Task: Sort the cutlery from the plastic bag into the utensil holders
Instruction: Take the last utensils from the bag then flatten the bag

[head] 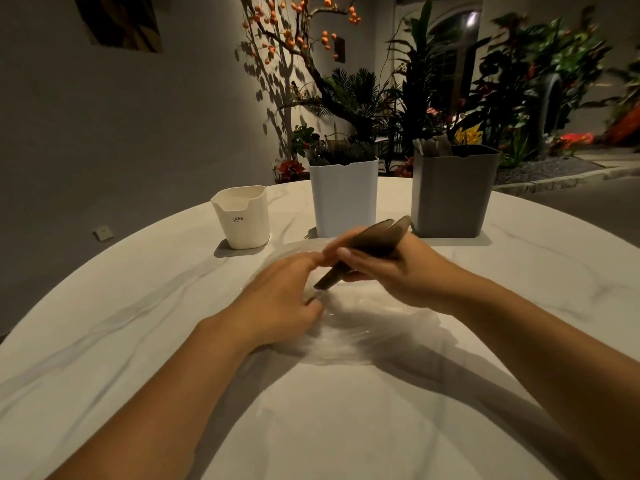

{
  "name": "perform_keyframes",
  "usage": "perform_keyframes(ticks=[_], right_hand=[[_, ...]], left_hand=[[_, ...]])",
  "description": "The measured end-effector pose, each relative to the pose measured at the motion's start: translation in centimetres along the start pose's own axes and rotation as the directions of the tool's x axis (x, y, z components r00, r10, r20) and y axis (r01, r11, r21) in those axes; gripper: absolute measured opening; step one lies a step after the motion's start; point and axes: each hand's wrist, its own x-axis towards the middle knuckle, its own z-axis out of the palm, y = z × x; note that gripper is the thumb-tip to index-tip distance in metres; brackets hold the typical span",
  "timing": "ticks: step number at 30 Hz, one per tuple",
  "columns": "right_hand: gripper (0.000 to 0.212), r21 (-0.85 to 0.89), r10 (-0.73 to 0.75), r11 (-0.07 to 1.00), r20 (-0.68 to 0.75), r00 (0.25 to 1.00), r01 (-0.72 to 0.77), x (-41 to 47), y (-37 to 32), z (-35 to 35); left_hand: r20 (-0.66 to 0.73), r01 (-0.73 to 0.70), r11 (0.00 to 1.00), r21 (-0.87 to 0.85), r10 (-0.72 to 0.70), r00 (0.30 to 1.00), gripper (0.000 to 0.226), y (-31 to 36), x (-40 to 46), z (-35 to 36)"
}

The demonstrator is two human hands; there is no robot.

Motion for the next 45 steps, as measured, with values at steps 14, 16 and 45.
perform_keyframes(ticks=[14,16,45], right_hand=[[0.022,0.232,0.198,0.963,-0.252,0.947,-0.140,0.7,0.7,-1.0],[0.026,0.243,0.213,0.960,-0.305,0.928,-0.140,0.8,0.9,-1.1],[0.009,-0.199,-0.109,0.978,-0.266,0.958,0.056,1.0,-0.9,0.6]], left_hand=[[0.015,-0.008,0.927,-0.374,0.015,1.000,0.016,1.0,0.1,0.5],[0.051,0.002,0.919,-0.395,0.020,0.998,0.016,1.1,0.3,0.4],[0.000,0.029,0.764,-0.645,-0.037,0.999,0.027,5.7,-0.4,0.7]])
